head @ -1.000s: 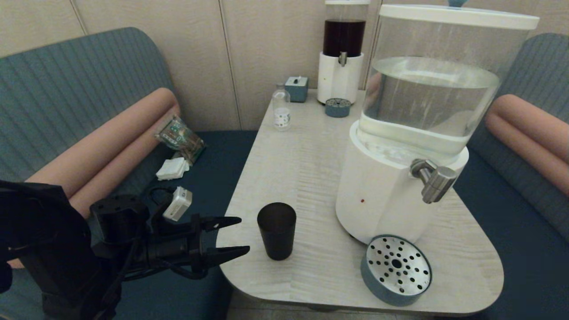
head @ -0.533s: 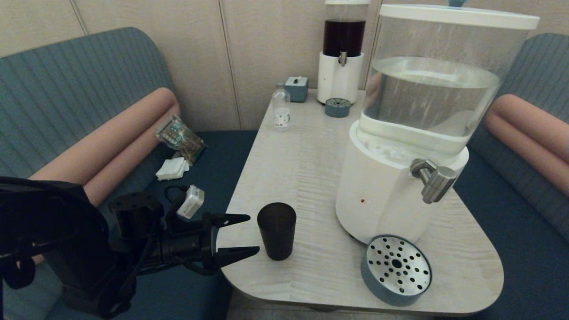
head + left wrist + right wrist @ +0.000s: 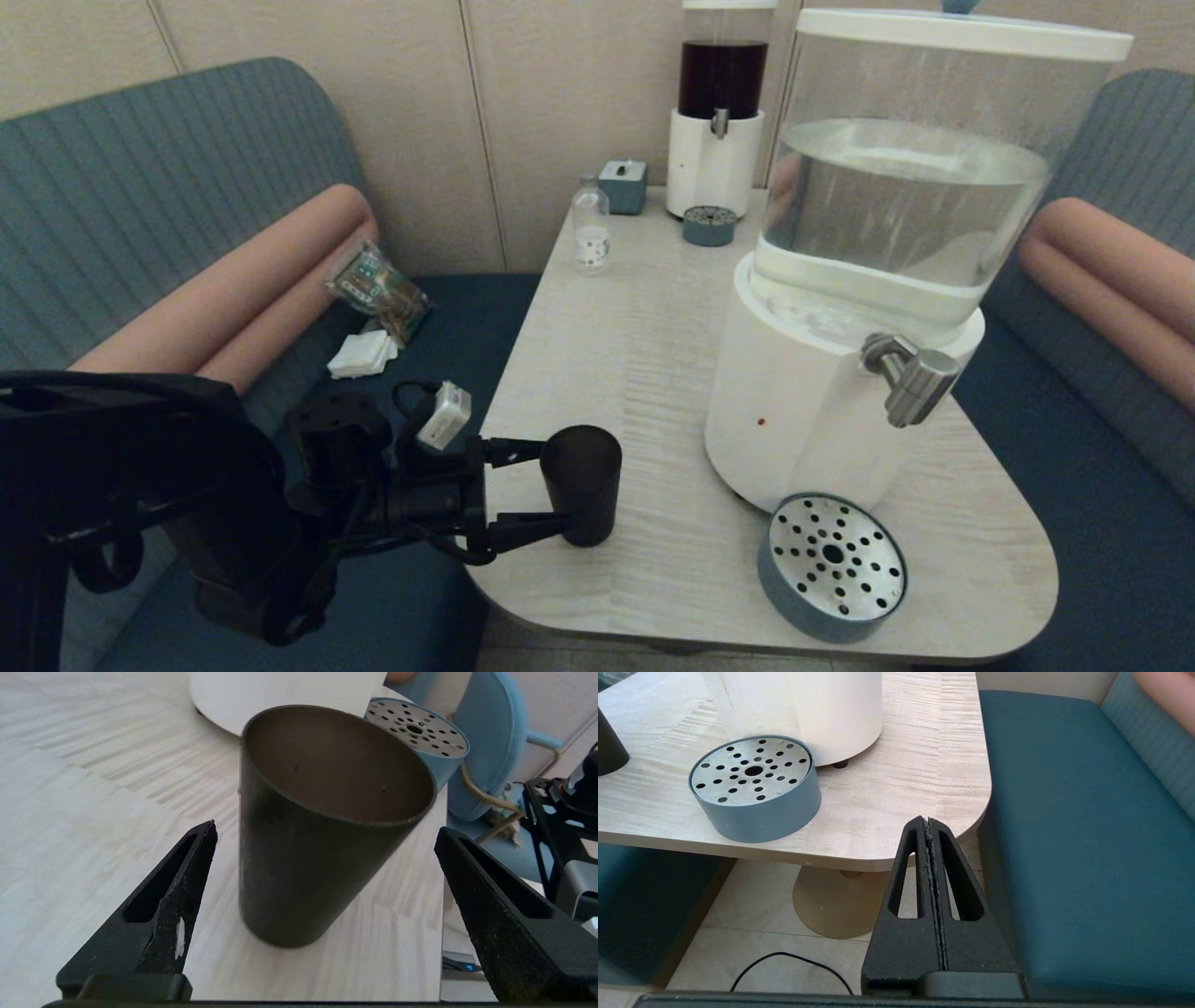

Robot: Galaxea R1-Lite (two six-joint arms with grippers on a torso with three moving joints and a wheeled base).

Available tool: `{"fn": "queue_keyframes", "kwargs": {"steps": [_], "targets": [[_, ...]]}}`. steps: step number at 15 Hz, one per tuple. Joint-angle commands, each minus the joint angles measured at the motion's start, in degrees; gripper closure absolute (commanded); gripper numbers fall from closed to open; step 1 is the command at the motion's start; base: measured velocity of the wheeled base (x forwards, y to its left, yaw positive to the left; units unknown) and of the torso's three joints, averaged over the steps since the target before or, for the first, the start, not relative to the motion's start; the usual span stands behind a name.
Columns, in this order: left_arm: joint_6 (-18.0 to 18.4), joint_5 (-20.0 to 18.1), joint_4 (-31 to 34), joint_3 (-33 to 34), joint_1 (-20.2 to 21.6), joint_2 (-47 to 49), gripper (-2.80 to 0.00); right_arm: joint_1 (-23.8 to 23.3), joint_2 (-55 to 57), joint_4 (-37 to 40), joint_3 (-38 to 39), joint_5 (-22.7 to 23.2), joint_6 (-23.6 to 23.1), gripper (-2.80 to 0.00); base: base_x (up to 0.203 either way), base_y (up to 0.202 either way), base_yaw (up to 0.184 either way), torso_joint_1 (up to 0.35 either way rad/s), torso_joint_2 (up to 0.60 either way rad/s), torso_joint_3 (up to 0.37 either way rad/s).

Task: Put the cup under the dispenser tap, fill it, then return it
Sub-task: Pick up the cup

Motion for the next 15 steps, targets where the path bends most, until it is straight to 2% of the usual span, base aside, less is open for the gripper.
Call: {"fn": "queue_keyframes", "kwargs": {"steps": [1, 8, 14, 15], "targets": [[-0.2, 0.6, -0.5, -1.6, -0.9, 1.4, -2.80, 0.0, 0.1, 0.0, 0.0, 0.0, 0.0, 0.00, 0.000, 0.000, 0.000, 0.000, 0.00, 0.000], [-1.1, 4.3, -0.8, -7.7, -2.9, 6.3, -2.80, 0.0, 0.1, 0.0, 0.0, 0.0, 0.0, 0.00, 0.000, 0.000, 0.000, 0.000, 0.00, 0.000], [-1.4, 6.2, -1.4, -8.9, -3.8, 7.0, -2.80, 0.0, 0.1, 0.0, 0.0, 0.0, 0.0, 0.00, 0.000, 0.000, 0.000, 0.000, 0.00, 0.000], [-1.4, 6.6, -1.4, -9.3, -3.9, 6.8, 0.00, 0.1, 0.1, 0.0, 0.0, 0.0, 0.0, 0.00, 0.000, 0.000, 0.000, 0.000, 0.00, 0.000]]}}
